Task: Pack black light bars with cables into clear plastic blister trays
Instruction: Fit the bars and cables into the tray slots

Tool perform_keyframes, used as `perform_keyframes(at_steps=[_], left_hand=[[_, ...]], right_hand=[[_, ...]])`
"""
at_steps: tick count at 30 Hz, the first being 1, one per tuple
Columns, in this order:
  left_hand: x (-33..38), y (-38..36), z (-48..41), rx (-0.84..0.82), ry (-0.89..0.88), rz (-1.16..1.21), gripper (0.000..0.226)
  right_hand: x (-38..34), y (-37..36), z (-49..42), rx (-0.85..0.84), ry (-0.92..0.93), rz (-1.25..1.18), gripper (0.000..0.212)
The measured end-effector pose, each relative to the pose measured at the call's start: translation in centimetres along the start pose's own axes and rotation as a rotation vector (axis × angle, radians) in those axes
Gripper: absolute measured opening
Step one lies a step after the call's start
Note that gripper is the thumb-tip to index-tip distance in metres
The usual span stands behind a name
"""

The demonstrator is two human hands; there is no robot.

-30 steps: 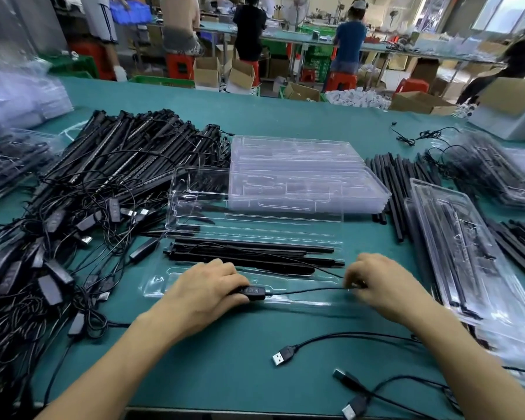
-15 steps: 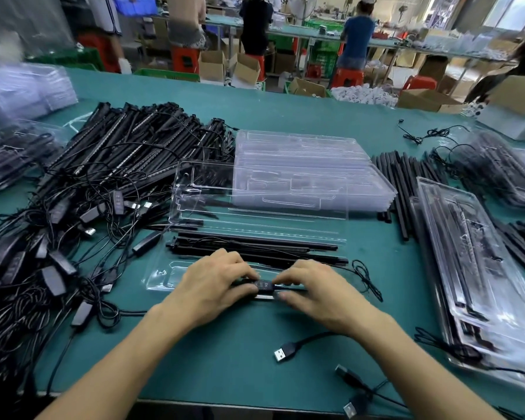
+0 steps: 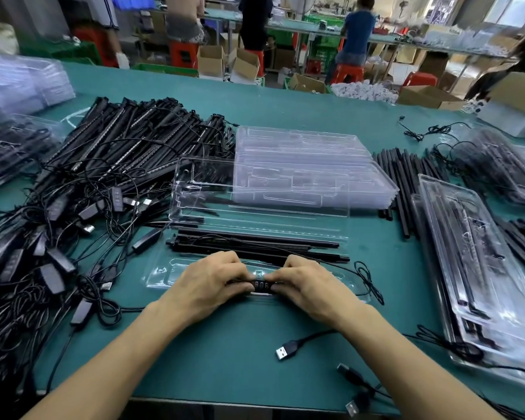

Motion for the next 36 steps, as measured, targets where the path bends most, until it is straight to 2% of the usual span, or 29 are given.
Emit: perform_keyframes(at_steps=[6,10,13,15,17,18,20,22,24,28,32,36], left_hand=[[-1.2,-0.3,-0.4,-0.015,0.042,0.089,0.021],[-1.6,-0.3,-0.1,0.002,0.062,0.083,0.041],[-1.5,-0.1,-0.3,-0.013,0.087,-0.024,0.046],[-0.2,1.3,-0.8,0.094,0.001,-0.173,0.042],[-0.2,2.9,-1.3,0.21,0.029,-0.257,0.047],[-1.1,3.0,-1.6,0.196,0.108,-0.278,0.056],[-3.3,1.5,-1.8,0.05,0.242,-0.321,0.068],[-4.5,-0.2,-1.6,-0.085,0.285,-0.363,0.073],[-4.8,-0.5,-1.5,-0.116,0.287,-0.363,0.072],[-4.6,0.0,-1.6,-0.056,0.261,-0.344,0.06],[-4.4,0.2,-1.5,0.005,0.245,-0.245,0.049],[-4.5,2.6,-2.1,0.165,0.269,-0.09,0.031]], right_hand=[[-1.2,0.5,-0.6,-0.024,0.097,0.184,0.031],[-0.7,0.9,0.4,0.1,-0.001,-0.004,0.023],[0.2,0.8,0.4,0.089,-0.087,-0.06,0.018],[0.2,0.7,0.1,0.037,-0.066,0.002,0.022],[0.0,0.7,0.4,-0.011,-0.019,0.081,0.028],[0.2,0.9,0.7,-0.015,-0.003,0.102,0.03],[1.0,1.9,1.8,0.055,-0.005,0.109,0.025],[2.0,2.6,3.1,0.12,-0.016,0.1,0.018],[2.7,2.1,4.1,0.102,0.007,0.124,0.021],[3.8,0.7,4.9,0.009,0.032,0.147,0.043],[3.5,0.9,4.8,0.029,0.042,0.218,0.038],[3.7,0.9,4.9,0.043,-0.012,0.25,0.035]])
Point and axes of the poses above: each hand's wrist, its own z-axis away from the middle knuckle, its own y-axis out of the back of the hand, x = y × z, the point moved 10 cm from there along -z, towards the middle knuckle, and after that the axes turned 15 degrees about z, right-handed, at the moved point
